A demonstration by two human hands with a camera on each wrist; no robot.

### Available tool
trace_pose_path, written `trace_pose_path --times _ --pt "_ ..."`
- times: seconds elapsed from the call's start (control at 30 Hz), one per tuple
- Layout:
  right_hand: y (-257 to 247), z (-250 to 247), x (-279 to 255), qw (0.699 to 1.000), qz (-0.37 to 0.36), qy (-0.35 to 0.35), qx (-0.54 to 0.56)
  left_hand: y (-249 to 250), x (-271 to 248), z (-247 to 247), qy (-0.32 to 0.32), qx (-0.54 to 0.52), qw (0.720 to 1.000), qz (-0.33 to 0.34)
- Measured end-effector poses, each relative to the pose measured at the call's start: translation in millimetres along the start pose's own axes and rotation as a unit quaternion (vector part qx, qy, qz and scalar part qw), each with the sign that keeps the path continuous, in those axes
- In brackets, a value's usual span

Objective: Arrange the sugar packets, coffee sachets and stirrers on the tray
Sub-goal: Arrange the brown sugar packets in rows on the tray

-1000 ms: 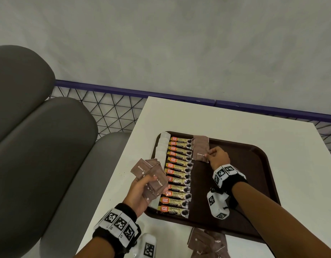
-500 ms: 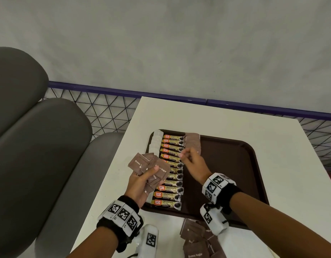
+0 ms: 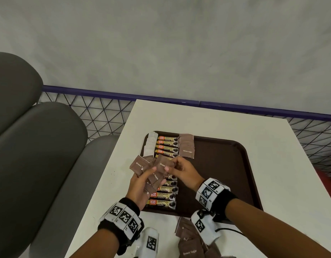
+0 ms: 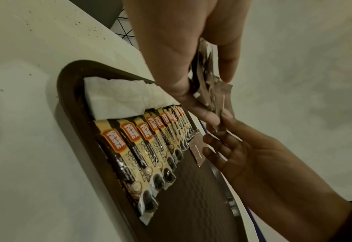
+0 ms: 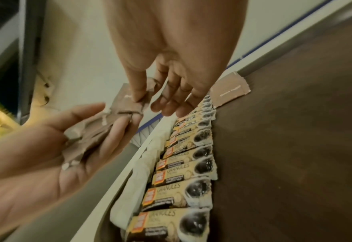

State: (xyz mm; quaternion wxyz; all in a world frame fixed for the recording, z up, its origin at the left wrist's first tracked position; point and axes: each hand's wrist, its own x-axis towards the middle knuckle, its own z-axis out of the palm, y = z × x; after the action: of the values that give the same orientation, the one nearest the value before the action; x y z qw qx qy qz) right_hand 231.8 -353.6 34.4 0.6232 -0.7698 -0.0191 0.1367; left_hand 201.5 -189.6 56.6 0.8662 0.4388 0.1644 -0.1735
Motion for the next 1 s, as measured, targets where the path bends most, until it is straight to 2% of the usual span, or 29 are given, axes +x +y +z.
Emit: trace_pose_path --times 0.13,0.23,0.3,0.47,0.77,1.0 --pt "6.2 -16.7 2.7 0.992 0.017 0.119 0.025 1.5 0.5 -3.9 0.0 -0.031 0.999 -0.037" --pt "18.2 -39.2 13.9 0.977 0.044 0.211 -0.006 3.0 1.7 -7.9 -0.004 -0.028 0.998 -0.047" --pt "25.4 -53.6 22.3 0.967 0.068 0.245 -0.025 4.0 3.4 -10.5 -0.003 -0.029 0.998 -0.049" --pt "37.0 -70.8 35.9 0.963 0.093 0.243 -0.076 6.6 5.4 -16.9 0.0 -0.022 0.999 -0.049" --pt "38.0 -64.7 51.0 0.944 0.114 0.253 -0.177 13.3 7.0 -23.9 -0.005 0.016 0.999 -0.029" --pt "40.1 -60.6 56.1 0.935 0.128 0.253 -0.215 13.6 9.1 -25.3 -0.008 0.048 0.999 -0.02"
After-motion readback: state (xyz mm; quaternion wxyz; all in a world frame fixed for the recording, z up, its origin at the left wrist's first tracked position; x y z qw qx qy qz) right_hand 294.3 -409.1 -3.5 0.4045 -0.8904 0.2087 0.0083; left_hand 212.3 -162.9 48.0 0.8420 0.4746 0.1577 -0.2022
